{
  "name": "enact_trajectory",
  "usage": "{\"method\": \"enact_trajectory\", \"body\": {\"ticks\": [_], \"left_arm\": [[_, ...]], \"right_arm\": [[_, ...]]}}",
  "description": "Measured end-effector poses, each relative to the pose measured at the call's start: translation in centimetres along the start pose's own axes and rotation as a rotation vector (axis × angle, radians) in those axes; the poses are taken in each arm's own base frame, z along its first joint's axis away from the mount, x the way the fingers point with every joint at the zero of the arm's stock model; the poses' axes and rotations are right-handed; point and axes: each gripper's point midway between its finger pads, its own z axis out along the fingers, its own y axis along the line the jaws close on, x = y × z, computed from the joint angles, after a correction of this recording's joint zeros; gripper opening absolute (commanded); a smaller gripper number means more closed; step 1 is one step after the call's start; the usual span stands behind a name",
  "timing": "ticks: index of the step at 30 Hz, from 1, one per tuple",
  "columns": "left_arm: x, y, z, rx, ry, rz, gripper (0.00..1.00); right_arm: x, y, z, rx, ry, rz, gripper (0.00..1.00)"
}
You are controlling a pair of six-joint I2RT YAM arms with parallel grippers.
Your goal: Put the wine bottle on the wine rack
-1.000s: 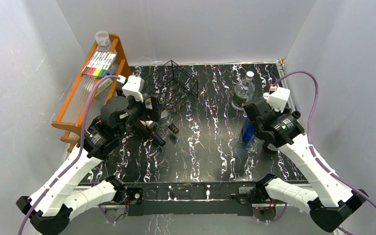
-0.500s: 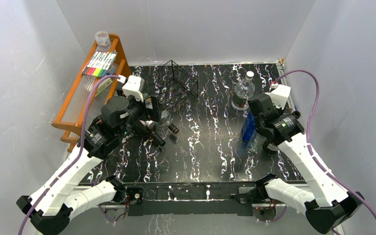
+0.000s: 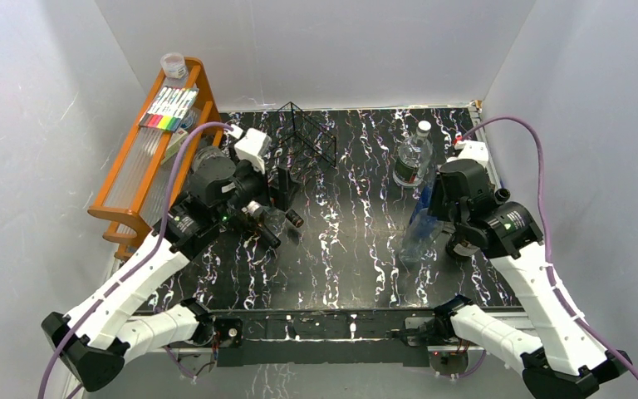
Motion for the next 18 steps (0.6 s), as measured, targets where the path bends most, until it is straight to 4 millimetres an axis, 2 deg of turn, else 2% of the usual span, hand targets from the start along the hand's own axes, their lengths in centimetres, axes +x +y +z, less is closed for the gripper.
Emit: {"method": "enact_trajectory", "body": {"ticks": [4,6,9,12,15,18], "left_arm": [[1.5,-2.9,0.9,0.18,-0.01,0.003,0.93],[3.1,-4.1,1.3,0.251,-0.01,-0.007,0.93],[6.8,-5.9,2.1,0.349,0.032,-0.016,0.96],[9.6,-7.9,2.6,0.421,0.083,-0.005,0.98],[11.8,-9.5,3.1,0.466,0.127,0.011,0.98],[13.5,-10.2,3.6,0.486,0.155,0.03,0.98]], "right_arm": [[0.4,2.4,-0.3,-0.134,0.032,-0.008,0.0],[0.3,4.0,-0.5,-0.218,0.043,0.005,0.0],[0.3,7.2,-0.6,-0.367,0.058,0.046,0.0],[0.8,9.9,-0.4,-0.484,0.092,0.086,0.0],[1.6,11.9,0.1,-0.568,0.135,0.115,0.0],[2.5,13.6,0.3,-0.641,0.182,0.143,0.0]]}}
